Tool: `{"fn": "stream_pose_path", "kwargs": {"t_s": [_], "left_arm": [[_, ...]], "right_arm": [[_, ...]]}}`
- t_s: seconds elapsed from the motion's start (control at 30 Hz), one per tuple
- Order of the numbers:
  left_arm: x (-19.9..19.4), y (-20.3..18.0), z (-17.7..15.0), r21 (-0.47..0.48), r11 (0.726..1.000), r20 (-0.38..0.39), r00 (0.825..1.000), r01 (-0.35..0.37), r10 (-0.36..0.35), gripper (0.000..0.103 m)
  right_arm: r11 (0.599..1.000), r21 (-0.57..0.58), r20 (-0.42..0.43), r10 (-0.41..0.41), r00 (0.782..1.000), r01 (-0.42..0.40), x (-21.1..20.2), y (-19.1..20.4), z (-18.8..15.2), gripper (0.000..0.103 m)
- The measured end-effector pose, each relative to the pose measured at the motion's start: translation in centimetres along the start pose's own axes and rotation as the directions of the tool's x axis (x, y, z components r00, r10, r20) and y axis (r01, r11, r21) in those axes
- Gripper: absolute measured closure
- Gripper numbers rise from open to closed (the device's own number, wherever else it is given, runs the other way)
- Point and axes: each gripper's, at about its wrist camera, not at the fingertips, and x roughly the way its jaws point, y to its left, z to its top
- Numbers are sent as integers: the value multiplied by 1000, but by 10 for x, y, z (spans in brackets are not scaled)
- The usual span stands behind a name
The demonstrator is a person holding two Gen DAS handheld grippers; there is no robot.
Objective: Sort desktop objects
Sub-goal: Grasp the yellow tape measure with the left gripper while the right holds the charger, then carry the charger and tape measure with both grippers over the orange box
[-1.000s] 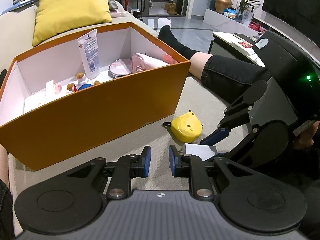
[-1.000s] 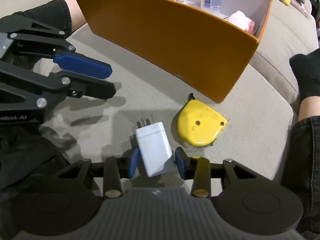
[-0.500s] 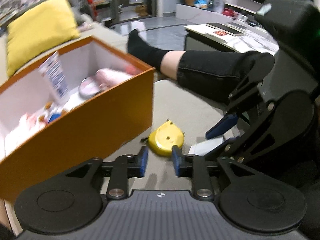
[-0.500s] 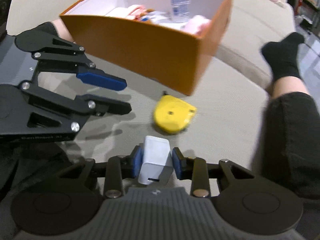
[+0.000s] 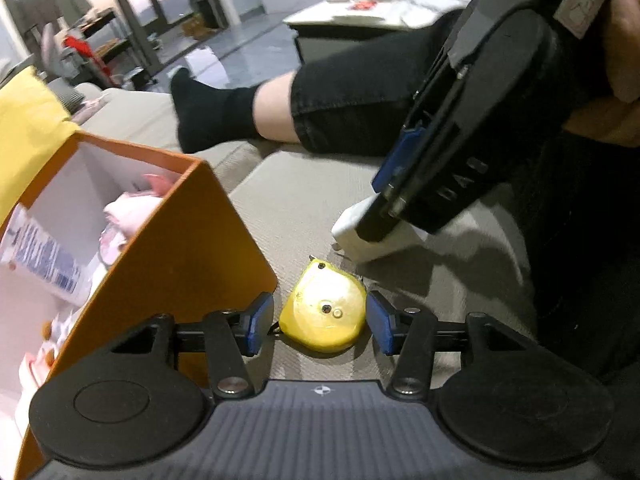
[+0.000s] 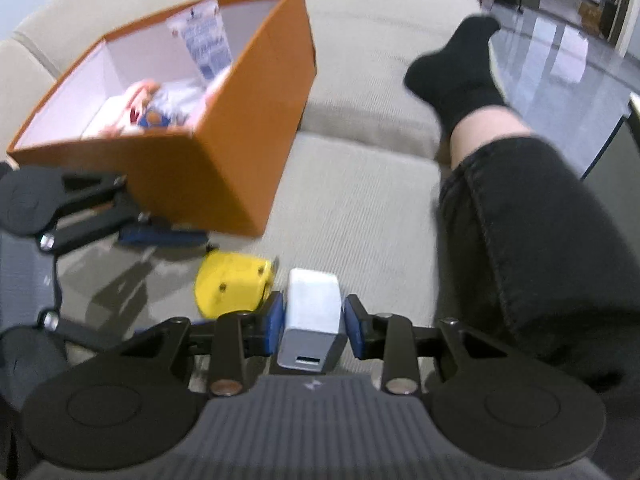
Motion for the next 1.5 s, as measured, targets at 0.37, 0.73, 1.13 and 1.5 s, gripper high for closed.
{"fn": "stream_pose_path", "kwargs": {"t_s": [0.37,0.73,1.13,1.5], "left_arm": [[21,2,-1,122,989,-46,996,77,-72,39],[12,6,-1,-103,987,-103,985,125,-136,39],[21,-1,-6,-24,997,-78,994,69,-71,42],[-8,19,-25,-385,922,-13,999,39,-47,43]], "right_arm": [[997,33,-72,67,995,-64,22,-6,-4,67],[995,52,-68,86,994,-83,20,-8,-5,66],[991,81,-62,116,991,-111,22,-13,-6,66],[996,57,-72,75,995,-71,26,-6,-4,67]]}}
